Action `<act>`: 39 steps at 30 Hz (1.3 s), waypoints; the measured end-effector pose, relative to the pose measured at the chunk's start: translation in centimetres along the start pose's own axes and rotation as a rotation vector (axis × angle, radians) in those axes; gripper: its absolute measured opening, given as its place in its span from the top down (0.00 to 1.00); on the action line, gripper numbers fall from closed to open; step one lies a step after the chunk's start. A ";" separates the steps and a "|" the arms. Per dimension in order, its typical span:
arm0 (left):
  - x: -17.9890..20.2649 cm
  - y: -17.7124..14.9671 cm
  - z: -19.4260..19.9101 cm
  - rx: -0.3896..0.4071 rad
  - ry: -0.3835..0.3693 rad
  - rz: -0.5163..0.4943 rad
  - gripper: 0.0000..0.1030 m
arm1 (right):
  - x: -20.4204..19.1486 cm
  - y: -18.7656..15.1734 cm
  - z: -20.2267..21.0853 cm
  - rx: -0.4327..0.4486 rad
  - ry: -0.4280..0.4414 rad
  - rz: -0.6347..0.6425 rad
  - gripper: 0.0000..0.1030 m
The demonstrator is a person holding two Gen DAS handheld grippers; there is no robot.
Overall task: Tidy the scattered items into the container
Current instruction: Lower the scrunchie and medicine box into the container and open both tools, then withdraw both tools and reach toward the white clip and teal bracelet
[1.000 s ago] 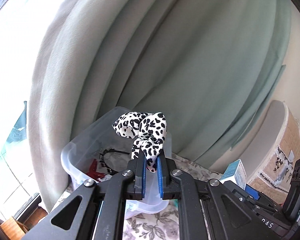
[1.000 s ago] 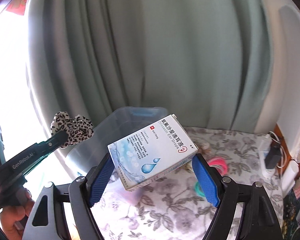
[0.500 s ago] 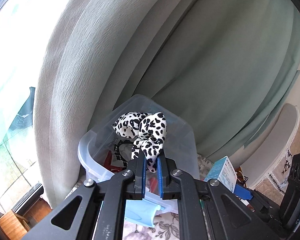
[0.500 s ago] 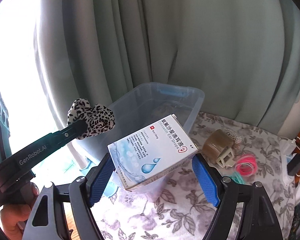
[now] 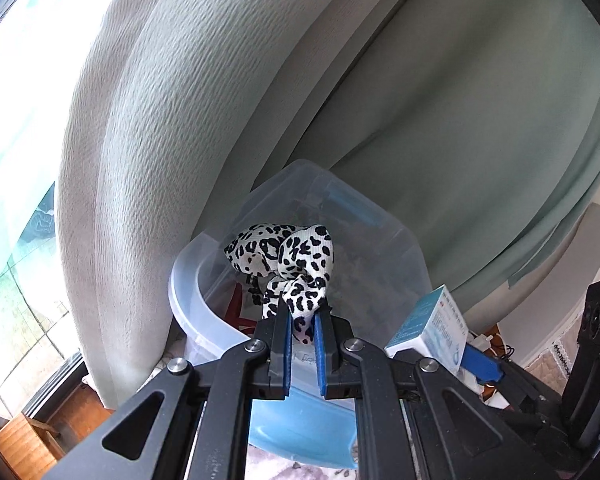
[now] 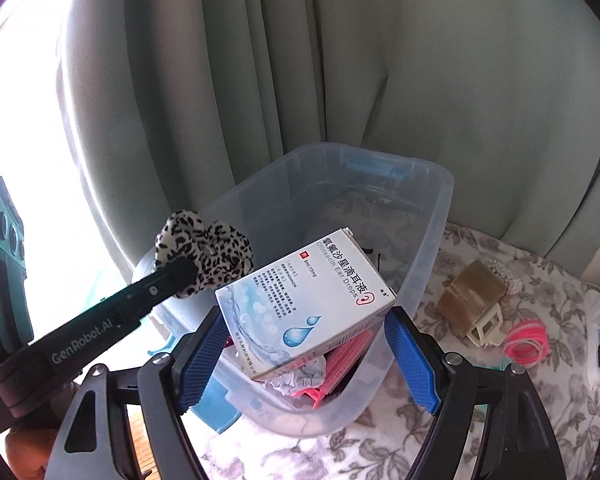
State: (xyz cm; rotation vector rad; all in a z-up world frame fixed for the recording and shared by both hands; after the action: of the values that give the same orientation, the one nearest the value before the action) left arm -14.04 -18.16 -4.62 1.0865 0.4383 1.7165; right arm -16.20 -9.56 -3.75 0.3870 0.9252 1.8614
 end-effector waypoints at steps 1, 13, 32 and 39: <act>0.0 0.0 -0.1 0.001 -0.002 0.000 0.91 | -0.1 0.1 -0.1 0.003 0.002 0.003 0.20; 0.3 0.5 -0.4 0.013 -0.006 -0.007 0.91 | 0.1 0.1 -1.0 0.017 0.018 0.029 0.19; 2.0 1.2 -0.4 0.004 -0.055 -0.009 0.54 | 0.1 -0.4 -0.3 0.010 0.010 0.076 0.18; 2.2 1.6 0.1 -0.002 -0.048 0.015 0.52 | 0.7 -0.3 0.8 0.027 0.002 0.054 0.15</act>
State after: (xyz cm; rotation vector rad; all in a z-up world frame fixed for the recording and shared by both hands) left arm -14.98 -16.93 -2.42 1.1298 0.3987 1.7000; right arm -15.84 -8.50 -3.52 0.4301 0.9504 1.9006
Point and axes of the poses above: each gripper's, at about its wrist camera, not at the fingertips, and z roughly against the way its jaws point, x to its right, y to its top, the point moved 5 cm from there along -z, roughly the way its jaws point, and after that the axes turned 3 degrees about -z, right-handed, at the moved point
